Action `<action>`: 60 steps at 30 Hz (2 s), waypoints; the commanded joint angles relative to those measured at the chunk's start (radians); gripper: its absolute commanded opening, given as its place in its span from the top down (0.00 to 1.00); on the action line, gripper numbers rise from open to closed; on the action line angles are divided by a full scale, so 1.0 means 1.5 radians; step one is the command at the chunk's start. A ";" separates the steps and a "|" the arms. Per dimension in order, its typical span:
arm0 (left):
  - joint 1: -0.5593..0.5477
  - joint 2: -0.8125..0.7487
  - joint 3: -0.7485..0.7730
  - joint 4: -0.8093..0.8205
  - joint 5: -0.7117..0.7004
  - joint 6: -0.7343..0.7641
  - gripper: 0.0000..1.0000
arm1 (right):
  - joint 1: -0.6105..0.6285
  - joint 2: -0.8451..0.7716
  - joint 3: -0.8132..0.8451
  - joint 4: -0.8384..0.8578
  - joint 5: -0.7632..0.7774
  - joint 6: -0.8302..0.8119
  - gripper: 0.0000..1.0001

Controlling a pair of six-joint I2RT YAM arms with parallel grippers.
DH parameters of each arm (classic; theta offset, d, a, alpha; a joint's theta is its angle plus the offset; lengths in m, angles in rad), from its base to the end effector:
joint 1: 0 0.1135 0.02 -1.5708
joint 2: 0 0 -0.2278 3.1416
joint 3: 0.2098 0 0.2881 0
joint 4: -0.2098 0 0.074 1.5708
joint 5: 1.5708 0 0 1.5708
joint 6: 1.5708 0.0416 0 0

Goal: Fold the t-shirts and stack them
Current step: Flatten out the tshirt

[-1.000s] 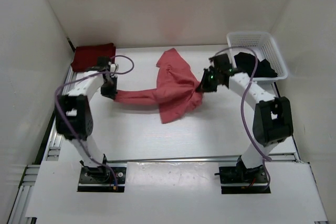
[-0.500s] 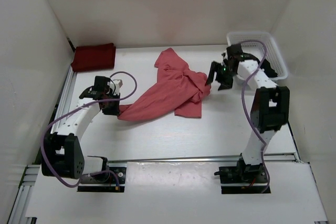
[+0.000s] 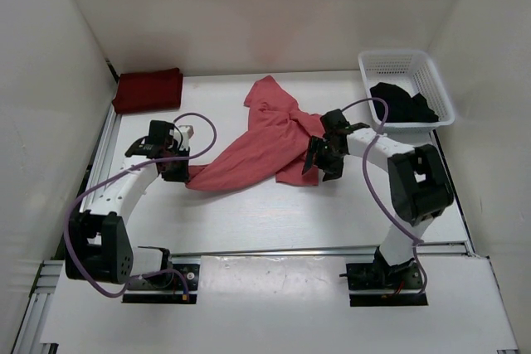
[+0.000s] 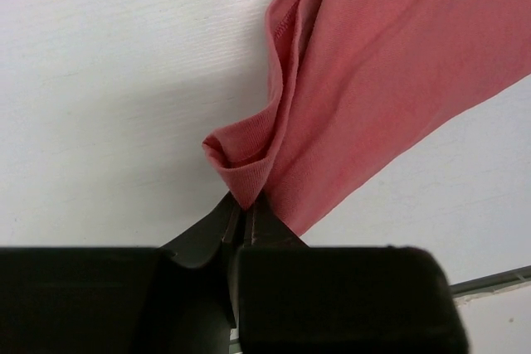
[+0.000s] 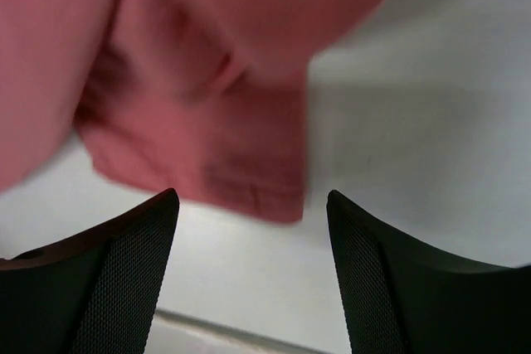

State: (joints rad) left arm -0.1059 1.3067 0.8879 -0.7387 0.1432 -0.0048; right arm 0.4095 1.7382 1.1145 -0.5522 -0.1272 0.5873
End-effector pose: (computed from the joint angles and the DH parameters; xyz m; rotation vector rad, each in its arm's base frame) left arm 0.2864 -0.0364 0.1681 0.1788 2.7226 -0.2270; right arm 0.3337 0.1506 0.1159 0.2149 2.8159 0.4280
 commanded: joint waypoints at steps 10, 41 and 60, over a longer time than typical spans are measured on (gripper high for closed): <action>0.003 -0.045 -0.002 0.008 -0.003 0.003 0.85 | 0.072 0.096 0.036 0.010 0.116 0.083 0.92; 0.044 0.013 0.399 -0.064 -0.225 0.003 0.88 | -0.113 -0.438 0.052 -0.036 0.052 -0.065 1.00; 0.057 -0.201 -0.173 -0.169 -0.292 0.003 0.84 | 0.125 -0.701 -0.385 -0.178 0.130 0.218 1.00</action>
State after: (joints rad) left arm -0.0395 1.0603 0.6071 -0.9764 -0.2356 -0.0040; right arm 0.5777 0.6891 0.4500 -0.7700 -0.0254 0.8738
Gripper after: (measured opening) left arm 0.160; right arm 0.004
